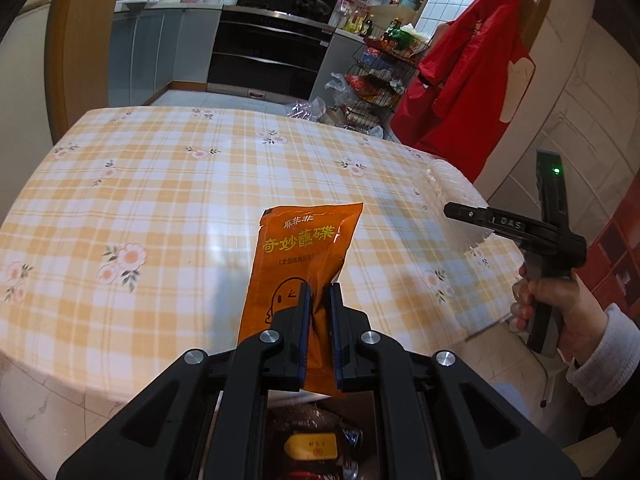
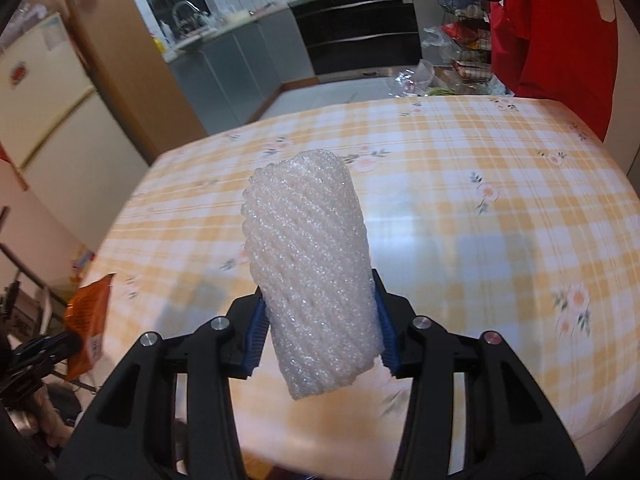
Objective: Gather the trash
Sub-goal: 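Carry the orange packet over the bin and open the left tool while the right carries the foam net, then lower the white foam net into the bin and open the right tool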
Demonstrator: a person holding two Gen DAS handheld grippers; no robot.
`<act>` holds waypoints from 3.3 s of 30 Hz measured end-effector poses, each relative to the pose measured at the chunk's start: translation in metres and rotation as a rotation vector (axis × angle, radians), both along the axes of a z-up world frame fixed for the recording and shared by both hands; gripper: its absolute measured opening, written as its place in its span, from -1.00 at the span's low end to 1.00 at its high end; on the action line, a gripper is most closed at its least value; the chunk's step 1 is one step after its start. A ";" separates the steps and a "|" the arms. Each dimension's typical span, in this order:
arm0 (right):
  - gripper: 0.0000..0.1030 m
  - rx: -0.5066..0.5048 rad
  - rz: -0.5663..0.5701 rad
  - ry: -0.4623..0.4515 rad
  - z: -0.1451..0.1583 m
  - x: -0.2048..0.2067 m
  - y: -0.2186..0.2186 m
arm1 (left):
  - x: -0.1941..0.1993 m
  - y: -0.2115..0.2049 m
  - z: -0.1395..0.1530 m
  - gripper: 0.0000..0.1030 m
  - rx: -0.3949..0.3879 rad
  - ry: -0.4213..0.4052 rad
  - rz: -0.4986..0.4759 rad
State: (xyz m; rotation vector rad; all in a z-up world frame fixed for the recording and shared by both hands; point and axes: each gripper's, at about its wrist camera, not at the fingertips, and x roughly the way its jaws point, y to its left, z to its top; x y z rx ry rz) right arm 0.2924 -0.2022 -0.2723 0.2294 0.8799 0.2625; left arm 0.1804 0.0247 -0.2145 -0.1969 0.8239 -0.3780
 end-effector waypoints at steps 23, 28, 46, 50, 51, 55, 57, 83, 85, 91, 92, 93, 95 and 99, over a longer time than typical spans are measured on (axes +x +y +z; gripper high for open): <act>-0.08 0.094 0.010 -0.112 0.058 -0.174 0.016 | -0.123 0.009 0.013 -0.81 -0.015 -0.023 -0.064; -0.08 0.085 0.012 -0.121 0.062 -0.184 0.009 | -0.129 0.003 0.006 -0.81 -0.026 -0.008 -0.072; -0.08 0.111 0.014 -0.031 0.025 -0.168 0.003 | -0.107 -0.050 -0.032 -0.61 0.038 0.069 -0.225; -0.08 0.102 0.014 -0.026 0.024 -0.169 0.002 | -0.104 -0.050 -0.028 0.03 0.032 0.044 -0.205; -0.08 0.102 0.015 -0.023 0.023 -0.170 0.003 | -0.103 -0.048 -0.027 0.08 0.029 0.041 -0.197; -0.08 0.092 0.028 -0.009 0.021 -0.172 0.008 | -0.107 -0.033 -0.010 0.62 0.055 -0.010 -0.104; -0.08 0.083 0.040 -0.004 0.021 -0.173 0.013 | -0.113 -0.024 0.003 0.80 0.078 -0.067 -0.054; 0.10 -0.021 0.267 0.180 -0.023 -0.186 0.119 | -0.142 0.059 0.031 0.89 0.103 -0.164 0.214; 0.22 -0.029 0.281 0.190 -0.026 -0.186 0.122 | -0.141 0.058 0.030 0.89 0.110 -0.162 0.216; 0.64 -0.029 0.286 0.193 -0.029 -0.187 0.125 | -0.139 0.053 0.026 0.88 0.119 -0.155 0.204; 0.66 -0.028 0.283 0.191 -0.028 -0.187 0.124 | -0.139 0.051 0.026 0.89 0.125 -0.155 0.202; 0.72 -0.032 0.274 0.181 -0.026 -0.186 0.123 | -0.139 0.050 0.026 0.89 0.130 -0.155 0.200; 0.83 -0.049 0.257 0.162 -0.021 -0.185 0.118 | -0.139 0.050 0.025 0.89 0.133 -0.154 0.198; 0.89 -0.131 0.227 0.103 -0.008 -0.183 0.113 | -0.139 0.048 0.026 0.88 0.146 -0.162 0.200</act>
